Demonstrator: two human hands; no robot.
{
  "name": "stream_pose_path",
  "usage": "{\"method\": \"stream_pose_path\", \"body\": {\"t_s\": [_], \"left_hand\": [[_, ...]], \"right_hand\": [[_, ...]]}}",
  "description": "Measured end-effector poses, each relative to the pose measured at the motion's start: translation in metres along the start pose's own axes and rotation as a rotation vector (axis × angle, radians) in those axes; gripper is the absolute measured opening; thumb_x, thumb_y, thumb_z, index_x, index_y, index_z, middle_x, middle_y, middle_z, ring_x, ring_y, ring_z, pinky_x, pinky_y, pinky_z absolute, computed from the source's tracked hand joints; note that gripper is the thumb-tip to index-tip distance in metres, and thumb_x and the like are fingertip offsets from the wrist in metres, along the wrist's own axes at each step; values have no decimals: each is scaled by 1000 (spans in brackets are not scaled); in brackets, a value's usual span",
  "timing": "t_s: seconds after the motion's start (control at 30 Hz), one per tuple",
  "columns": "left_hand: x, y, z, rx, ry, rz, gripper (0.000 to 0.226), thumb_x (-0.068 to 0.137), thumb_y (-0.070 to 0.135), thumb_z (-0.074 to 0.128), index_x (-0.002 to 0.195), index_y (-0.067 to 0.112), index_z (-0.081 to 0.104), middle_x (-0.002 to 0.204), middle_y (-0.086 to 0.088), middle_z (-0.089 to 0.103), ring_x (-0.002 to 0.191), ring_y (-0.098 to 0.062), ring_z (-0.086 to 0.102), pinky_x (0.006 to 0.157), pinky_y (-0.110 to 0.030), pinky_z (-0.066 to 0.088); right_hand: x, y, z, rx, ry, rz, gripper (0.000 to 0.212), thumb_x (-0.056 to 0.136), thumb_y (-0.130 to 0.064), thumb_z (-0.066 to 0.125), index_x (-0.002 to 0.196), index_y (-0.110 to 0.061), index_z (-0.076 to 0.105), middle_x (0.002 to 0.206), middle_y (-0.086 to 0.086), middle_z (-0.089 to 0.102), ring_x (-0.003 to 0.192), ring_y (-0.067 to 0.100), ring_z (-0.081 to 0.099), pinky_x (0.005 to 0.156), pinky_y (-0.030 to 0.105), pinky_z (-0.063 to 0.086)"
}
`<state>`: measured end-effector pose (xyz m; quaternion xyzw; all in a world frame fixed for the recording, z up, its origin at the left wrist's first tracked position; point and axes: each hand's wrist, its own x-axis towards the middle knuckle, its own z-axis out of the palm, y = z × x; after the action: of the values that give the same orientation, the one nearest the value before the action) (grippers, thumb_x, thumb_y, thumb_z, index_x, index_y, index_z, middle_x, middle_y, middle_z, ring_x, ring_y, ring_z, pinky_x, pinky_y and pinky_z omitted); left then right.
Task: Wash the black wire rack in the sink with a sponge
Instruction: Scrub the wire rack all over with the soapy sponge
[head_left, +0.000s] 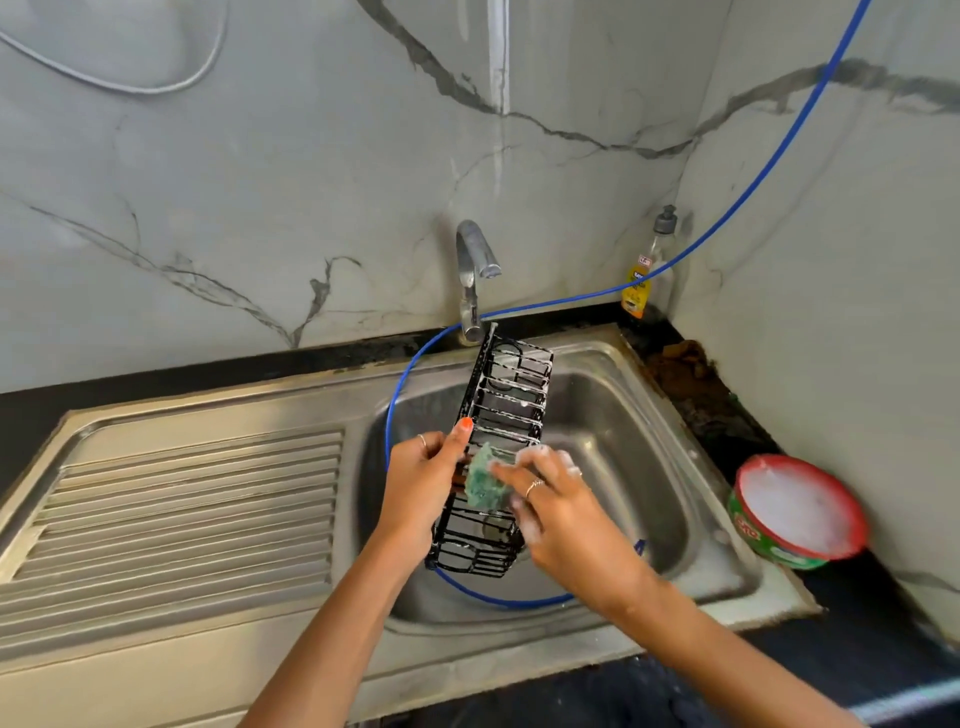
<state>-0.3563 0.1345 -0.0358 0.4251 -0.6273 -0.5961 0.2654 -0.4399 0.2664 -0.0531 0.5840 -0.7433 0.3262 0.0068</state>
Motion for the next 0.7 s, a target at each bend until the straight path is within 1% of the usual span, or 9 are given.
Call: {"method": "stream_pose_path", "body": {"t_s": [0.07, 0.17, 0.23, 0.3, 0.4, 0.5, 0.57, 0.63, 0.7], "left_hand": [[0, -1, 0, -48, 11, -18, 42, 90, 35, 64, 80, -5, 66, 72, -15, 69, 63, -19, 64, 62, -31, 51], [-1, 1, 0, -190, 30, -83, 25, 94, 25, 60, 76, 7, 64, 60, -3, 71, 52, -13, 67, 46, -22, 52], [-4, 4, -1, -277, 48, -105, 24, 94, 22, 60, 76, 7, 61, 56, -3, 69, 45, -11, 65, 39, -17, 46], [-5, 6, -2, -292, 62, -103, 25, 94, 25, 60, 76, 8, 61, 63, -6, 69, 46, -10, 65, 39, -15, 45], [-6, 6, -5, -310, 93, -100, 28, 91, 29, 63, 69, 13, 61, 58, 3, 66, 46, -6, 62, 45, -20, 47], [-7, 5, -6, -371, 86, -131, 31, 89, 29, 66, 64, 12, 58, 55, 1, 65, 49, -14, 61, 53, -27, 50], [-9, 5, -6, -344, 102, -117, 30, 90, 29, 65, 66, 12, 58, 54, 3, 65, 50, -13, 62, 53, -24, 51], [-12, 6, -5, -300, 118, -99, 29, 92, 31, 63, 70, 13, 57, 54, 5, 64, 44, -5, 60, 49, -18, 48], [-15, 7, -7, -298, 121, -100, 28, 92, 31, 62, 71, 13, 56, 53, 5, 64, 42, -2, 59, 46, -15, 46]], "right_hand": [[9, 5, -7, 23, -21, 23, 35, 84, -4, 64, 118, -11, 65, 105, 2, 51, 92, 21, 51, 86, 28, 47], [32, 12, -16, 50, -63, 98, 33, 89, -7, 61, 121, -12, 64, 108, 5, 53, 99, 19, 49, 90, 18, 37], [46, 12, -17, 71, -54, 160, 29, 92, -13, 59, 120, -11, 64, 109, 5, 53, 102, 21, 51, 92, 19, 37], [48, 3, -14, 35, -36, 183, 28, 93, -12, 56, 120, -11, 64, 113, 5, 54, 104, 23, 50, 94, 22, 37], [29, -29, 0, -50, 31, 84, 34, 86, 4, 53, 113, -12, 68, 113, 4, 57, 100, 23, 44, 87, 17, 30], [0, -45, 8, -76, 44, -51, 40, 69, 8, 66, 101, -15, 69, 105, -1, 60, 89, 17, 41, 80, 26, 39], [-4, -36, 2, -153, 64, -76, 43, 67, 4, 71, 102, -21, 67, 102, -4, 61, 86, 19, 46, 69, 36, 44], [2, -21, -6, -240, 79, -64, 44, 68, 3, 66, 103, -22, 64, 98, -3, 62, 85, 25, 54, 66, 39, 43], [12, -6, -14, -275, 116, 12, 39, 69, 6, 62, 99, -19, 67, 95, -1, 62, 83, 29, 57, 64, 40, 46]]}}
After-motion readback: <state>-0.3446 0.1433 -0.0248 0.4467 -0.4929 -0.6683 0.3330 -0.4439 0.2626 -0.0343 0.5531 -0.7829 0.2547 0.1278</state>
